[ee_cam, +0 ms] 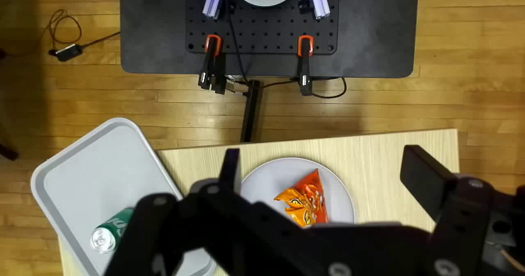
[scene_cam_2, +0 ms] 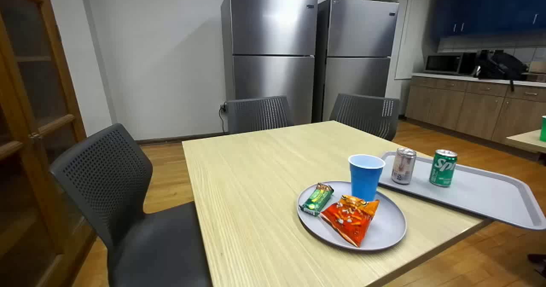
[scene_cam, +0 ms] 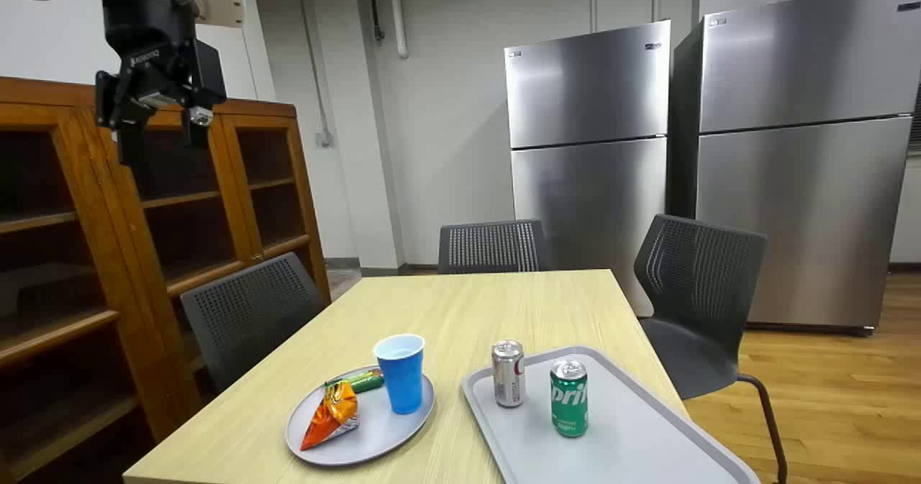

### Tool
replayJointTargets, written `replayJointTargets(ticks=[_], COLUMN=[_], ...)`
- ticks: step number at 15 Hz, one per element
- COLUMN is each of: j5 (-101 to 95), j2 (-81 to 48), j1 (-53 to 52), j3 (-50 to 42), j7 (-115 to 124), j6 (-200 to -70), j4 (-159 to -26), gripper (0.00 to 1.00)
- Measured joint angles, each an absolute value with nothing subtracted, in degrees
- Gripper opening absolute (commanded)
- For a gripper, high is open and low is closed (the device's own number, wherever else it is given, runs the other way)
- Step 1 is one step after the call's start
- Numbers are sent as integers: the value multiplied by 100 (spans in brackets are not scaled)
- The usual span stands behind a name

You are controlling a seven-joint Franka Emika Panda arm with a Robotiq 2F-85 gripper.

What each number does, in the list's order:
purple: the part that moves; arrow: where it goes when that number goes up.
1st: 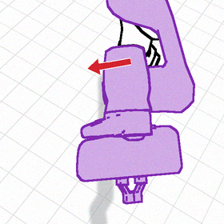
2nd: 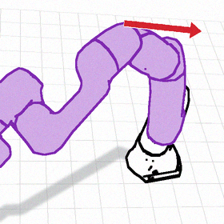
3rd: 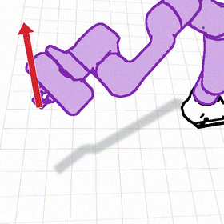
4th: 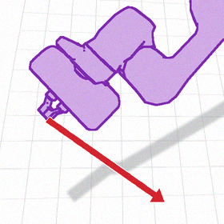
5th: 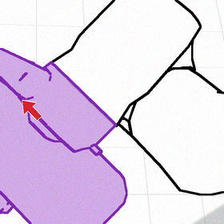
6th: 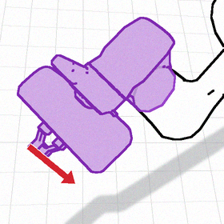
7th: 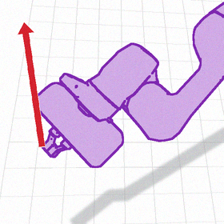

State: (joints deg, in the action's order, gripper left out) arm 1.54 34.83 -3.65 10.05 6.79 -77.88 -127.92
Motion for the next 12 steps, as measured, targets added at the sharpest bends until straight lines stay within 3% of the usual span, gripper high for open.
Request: replayJointTargets(ticks=[12], j5=[154], j2=[3454], j1=[-383], j3=[1002], j7=[671], j6=[-7881], j4=[-12909], gripper=[100])
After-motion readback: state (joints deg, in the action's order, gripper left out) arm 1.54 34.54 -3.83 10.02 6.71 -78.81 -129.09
